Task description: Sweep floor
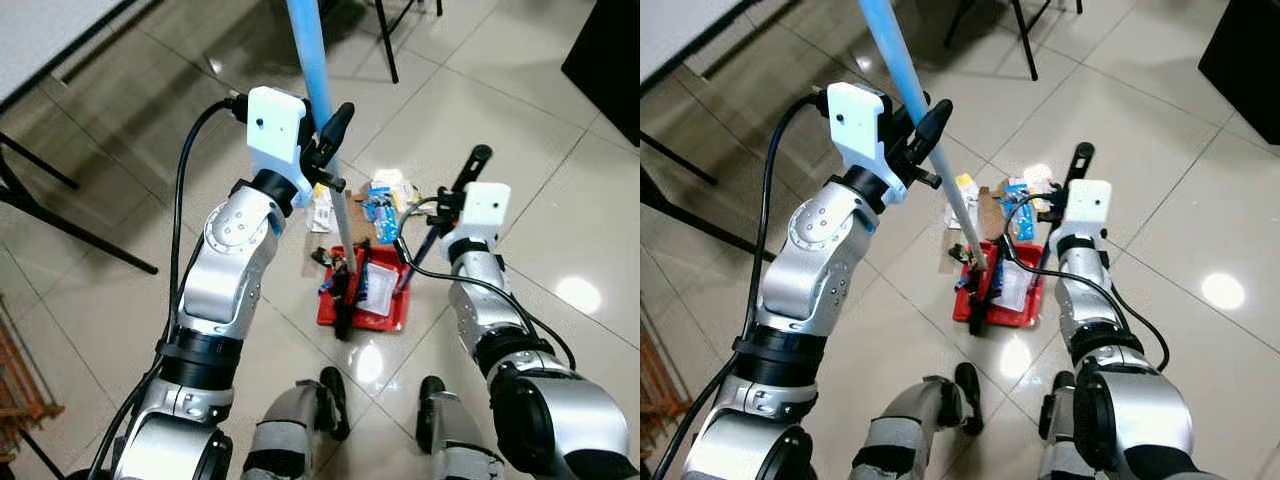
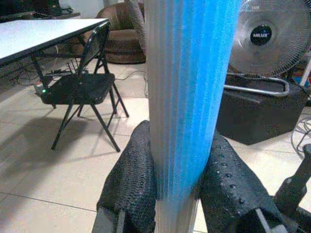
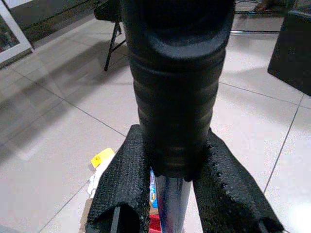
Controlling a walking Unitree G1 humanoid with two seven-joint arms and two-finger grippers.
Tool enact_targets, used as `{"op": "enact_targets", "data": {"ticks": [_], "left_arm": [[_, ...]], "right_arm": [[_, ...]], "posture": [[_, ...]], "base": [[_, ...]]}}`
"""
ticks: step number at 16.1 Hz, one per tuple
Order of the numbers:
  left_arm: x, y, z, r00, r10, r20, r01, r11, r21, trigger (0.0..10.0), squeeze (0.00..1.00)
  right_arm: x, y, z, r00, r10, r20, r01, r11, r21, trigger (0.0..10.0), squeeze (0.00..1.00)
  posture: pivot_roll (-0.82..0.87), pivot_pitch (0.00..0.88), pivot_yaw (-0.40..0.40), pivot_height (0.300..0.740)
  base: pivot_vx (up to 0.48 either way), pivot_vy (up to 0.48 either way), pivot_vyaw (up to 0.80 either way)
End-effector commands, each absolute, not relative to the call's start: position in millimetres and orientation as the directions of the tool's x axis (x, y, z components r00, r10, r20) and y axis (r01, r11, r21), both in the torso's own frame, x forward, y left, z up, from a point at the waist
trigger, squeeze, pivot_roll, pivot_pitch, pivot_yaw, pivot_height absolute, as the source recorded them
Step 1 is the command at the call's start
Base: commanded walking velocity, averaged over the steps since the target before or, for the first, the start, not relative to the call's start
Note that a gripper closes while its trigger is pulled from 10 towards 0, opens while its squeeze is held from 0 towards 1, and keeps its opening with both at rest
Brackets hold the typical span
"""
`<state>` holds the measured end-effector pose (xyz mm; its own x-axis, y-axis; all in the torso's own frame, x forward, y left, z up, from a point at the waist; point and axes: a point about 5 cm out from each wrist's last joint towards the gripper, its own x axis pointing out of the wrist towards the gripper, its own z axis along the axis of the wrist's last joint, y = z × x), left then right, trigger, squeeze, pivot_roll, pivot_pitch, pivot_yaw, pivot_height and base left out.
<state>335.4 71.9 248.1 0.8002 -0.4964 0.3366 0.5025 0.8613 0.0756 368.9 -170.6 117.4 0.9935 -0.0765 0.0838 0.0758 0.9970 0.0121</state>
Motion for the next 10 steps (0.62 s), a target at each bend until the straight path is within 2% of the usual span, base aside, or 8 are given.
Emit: {"op": "enact_targets", "data": {"ticks": [1,4,6,10], "left_arm": [[329.8,75.9,261.6,0.774,-0.505,0.384,0.511,0.855,0.095,10.0,0.0],[328.1,78.1,263.7,0.77,-0.512,0.379,0.515,0.851,0.103,10.0,0.0],[327.7,89.3,268.7,0.78,-0.49,0.389,0.495,0.863,0.095,10.0,0.0],[325.4,105.4,300.3,0.768,-0.444,0.461,0.457,0.885,0.092,10.0,0.0]], "right_arm": [[360.7,-171.3,99.0,0.994,-0.111,0.014,0.11,0.992,0.068,10.0,0.0],[361.0,-175.8,100.9,0.992,-0.127,0.022,0.125,0.99,0.072,10.0,0.0],[361.2,-187.0,105.5,0.987,-0.157,0.045,0.154,0.986,0.066,10.0,0.0],[360.8,-203.2,110.4,0.983,-0.174,0.062,0.173,0.985,0.028,10.0,0.0]], "posture": [[0.1,0.234,0.254,0.74],[0.09,0.221,0.253,0.74],[0.07,0.21,0.24,0.74],[0.06,0.206,0.19,0.74]], "base": [[0.0,0.0,0.0],[0.0,0.0,0.0],[0.0,0.0,0.0],[0.0,0.0,0.0]]}}
